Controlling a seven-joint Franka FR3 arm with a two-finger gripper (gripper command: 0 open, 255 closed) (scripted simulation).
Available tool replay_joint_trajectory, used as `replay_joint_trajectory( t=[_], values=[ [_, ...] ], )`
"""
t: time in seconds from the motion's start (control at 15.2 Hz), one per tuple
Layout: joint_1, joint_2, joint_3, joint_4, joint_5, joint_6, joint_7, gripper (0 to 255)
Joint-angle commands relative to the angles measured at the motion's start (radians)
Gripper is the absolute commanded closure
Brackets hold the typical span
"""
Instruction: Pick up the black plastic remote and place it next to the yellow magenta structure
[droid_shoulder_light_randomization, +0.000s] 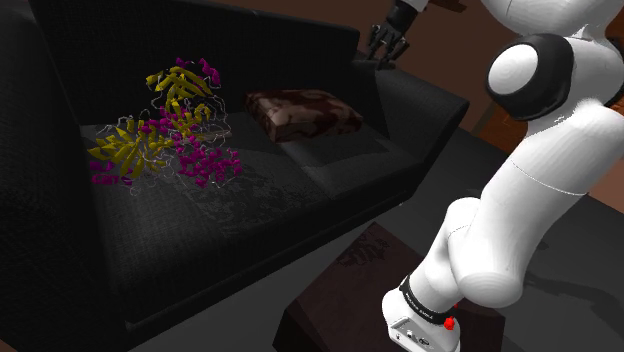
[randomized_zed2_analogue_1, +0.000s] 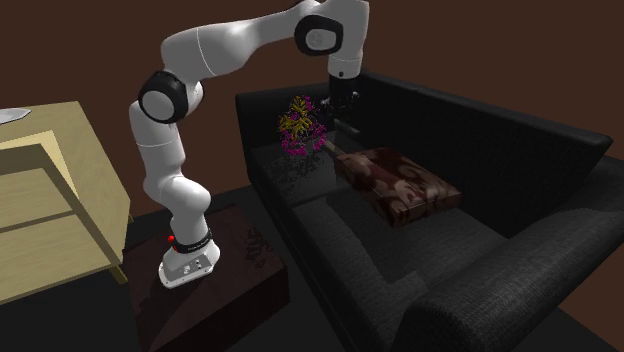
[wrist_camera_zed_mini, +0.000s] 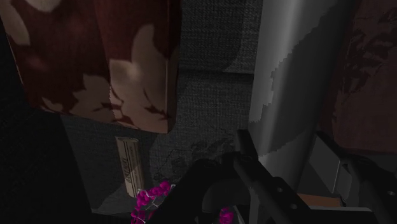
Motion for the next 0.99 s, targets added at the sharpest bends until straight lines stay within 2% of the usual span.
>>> replay_joint_trajectory(
  t=[0.0,0.26,0.4,0.53,0.73,0.92],
  values=[
    [-0.016,0.029,-0.010,0.050,0.027,-0.038,-0.010,255],
    [-0.055,0.084,-0.022,0.143,0.080,-0.107,-0.025,255],
    [0.037,-0.017,0.013,0.063,-0.011,-0.058,0.065,255],
    [0.098,-0.106,0.065,-0.005,-0.087,-0.019,0.156,255],
    [0.138,-0.205,0.162,-0.088,-0.163,0.023,0.276,255],
    [0.157,-0.271,0.250,-0.154,-0.205,0.055,0.378,255]
  ],
)
